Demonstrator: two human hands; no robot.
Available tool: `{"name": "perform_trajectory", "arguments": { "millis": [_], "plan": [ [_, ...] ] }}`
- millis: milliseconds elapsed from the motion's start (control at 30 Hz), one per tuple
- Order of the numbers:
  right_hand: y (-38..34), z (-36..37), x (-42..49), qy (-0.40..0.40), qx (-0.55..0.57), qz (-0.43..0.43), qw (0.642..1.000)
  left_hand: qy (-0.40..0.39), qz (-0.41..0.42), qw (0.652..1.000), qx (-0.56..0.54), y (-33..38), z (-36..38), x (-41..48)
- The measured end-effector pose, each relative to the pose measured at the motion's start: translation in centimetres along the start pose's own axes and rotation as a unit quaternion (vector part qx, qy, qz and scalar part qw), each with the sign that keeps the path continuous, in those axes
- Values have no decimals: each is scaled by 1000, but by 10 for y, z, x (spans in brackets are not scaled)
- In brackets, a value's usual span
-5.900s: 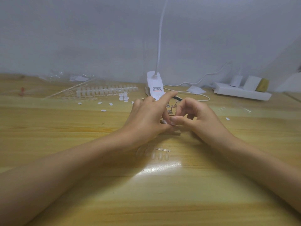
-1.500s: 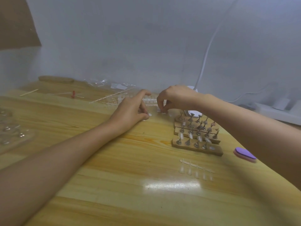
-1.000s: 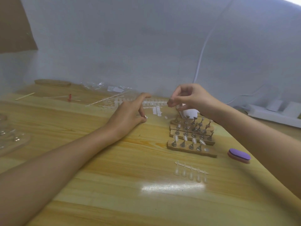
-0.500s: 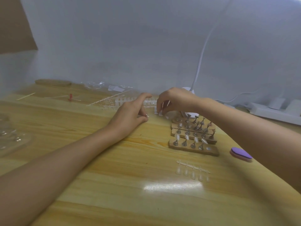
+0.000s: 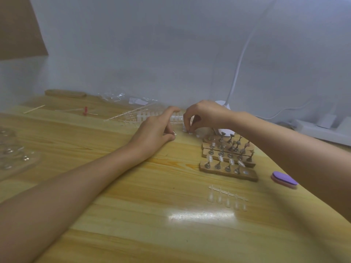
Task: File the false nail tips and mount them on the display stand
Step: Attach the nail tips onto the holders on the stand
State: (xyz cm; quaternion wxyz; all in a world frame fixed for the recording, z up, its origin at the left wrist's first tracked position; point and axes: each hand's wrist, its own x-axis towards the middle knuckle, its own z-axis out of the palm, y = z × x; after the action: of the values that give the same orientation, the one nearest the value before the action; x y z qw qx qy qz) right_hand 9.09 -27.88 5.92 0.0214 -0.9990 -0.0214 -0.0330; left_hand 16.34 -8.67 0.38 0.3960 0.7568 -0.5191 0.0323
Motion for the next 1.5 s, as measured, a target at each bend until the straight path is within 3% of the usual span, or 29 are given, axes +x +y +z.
{"name": "perform_trajectory", "arguments": {
  "millis": [133, 233, 300, 400, 467, 500, 633, 800, 900, 1100, 1333, 1500],
  "plan": [
    [-1, -6, -5, 12, 20, 21, 1000, 3, 1, 1000, -4, 1, -1, -1],
    [-6, -15, -22, 104, 175, 93, 975, 8, 6, 1000, -16, 6, -2, -5],
    [-20, -20, -44, 161, 351, 131, 913, 36, 32, 999, -15, 15, -5, -7],
    [-50, -19, -88, 187, 586, 157, 773, 103, 85, 987, -85, 38, -6, -13],
    [-69, -13, -117, 169, 671, 165, 703, 121, 110, 978, -129, 55, -1, -18],
    [-77, -10, -128, 158, 690, 164, 687, 122, 127, 975, -133, 63, 2, -21],
    [-90, 1, -147, 161, 704, 158, 673, 96, 163, 979, -79, 68, 9, -24],
    [-86, 3, -140, 190, 724, 180, 638, 76, 78, 994, 3, 43, -9, -15],
    [-89, 4, -140, 194, 725, 181, 635, 103, 71, 992, -13, 43, -16, -14],
    [-100, 9, -144, 215, 730, 167, 627, 83, 171, 977, -96, 90, -3, -29],
    [-104, 7, -148, 196, 769, 139, 592, 80, 154, 979, -108, 95, -7, -31],
    [-104, 8, -147, 198, 770, 139, 591, 76, 157, 978, -110, 98, -7, -32]
  ]
}}
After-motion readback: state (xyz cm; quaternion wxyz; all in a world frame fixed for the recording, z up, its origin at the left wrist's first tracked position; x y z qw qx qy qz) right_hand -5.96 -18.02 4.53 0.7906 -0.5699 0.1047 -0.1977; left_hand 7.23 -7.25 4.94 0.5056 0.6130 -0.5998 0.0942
